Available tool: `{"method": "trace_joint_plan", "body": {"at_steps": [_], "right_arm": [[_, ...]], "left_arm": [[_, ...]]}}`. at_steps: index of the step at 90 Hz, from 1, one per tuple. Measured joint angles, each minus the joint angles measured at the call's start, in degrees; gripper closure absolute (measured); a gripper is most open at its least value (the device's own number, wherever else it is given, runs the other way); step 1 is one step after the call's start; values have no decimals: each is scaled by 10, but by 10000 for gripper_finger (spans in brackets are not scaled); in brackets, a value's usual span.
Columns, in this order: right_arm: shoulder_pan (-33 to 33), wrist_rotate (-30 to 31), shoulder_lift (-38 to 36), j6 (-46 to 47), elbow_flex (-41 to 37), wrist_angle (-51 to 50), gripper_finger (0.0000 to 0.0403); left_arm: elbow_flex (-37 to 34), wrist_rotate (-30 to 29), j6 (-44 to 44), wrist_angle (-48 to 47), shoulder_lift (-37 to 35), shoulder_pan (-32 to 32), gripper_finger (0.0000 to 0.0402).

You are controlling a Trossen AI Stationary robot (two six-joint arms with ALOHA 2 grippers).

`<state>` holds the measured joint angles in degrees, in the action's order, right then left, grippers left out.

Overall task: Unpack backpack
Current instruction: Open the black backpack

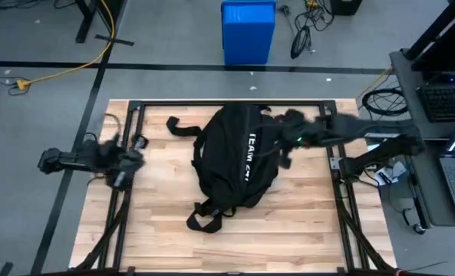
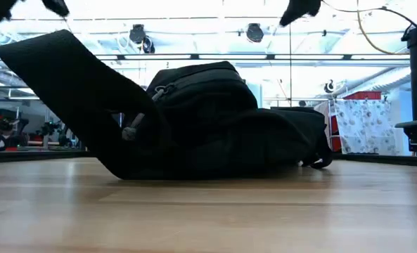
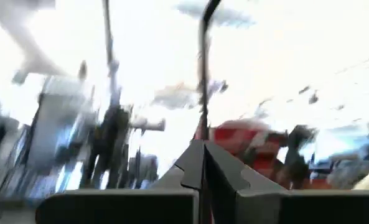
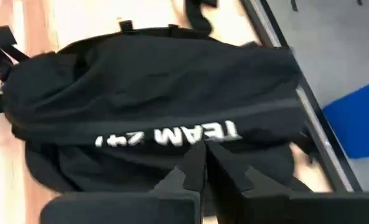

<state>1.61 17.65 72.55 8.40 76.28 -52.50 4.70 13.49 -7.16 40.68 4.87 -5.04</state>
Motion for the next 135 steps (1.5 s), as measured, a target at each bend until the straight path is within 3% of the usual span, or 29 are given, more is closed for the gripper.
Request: {"method": "trace_joint_plan", "body": {"at_steps": [10, 21, 33, 47, 62, 80, 95, 116, 135], "right_arm": [[16, 1, 0, -12, -76, 100, 403], [32, 0, 0, -21, -131, 175, 403], [42, 1, 0, -20, -164, 201, 403], [54, -4, -1, 0, -167, 193, 403], [65, -15, -1, -2, -167, 194, 403], [67, -15, -1, -3, -167, 193, 403], [68, -15, -1, -1, -167, 184, 403], [68, -16, -1, 23, -167, 153, 403], [68, -27, -1, 30, -167, 145, 403]], "left_arm": [[16, -8, 9, 57, 9, 0, 402], [77, -24, 40, -11, 27, 1, 402], [167, -38, 65, -78, 95, 1, 402], [293, -42, 94, -212, 200, 1, 402], [433, -99, 96, -407, 327, 1, 402], [554, -109, 93, -571, 450, -2, 402], [602, -105, 90, -663, 519, -17, 402], [602, -102, 63, -773, 590, -46, 402], [602, -101, 31, -782, 656, -73, 402]]}}
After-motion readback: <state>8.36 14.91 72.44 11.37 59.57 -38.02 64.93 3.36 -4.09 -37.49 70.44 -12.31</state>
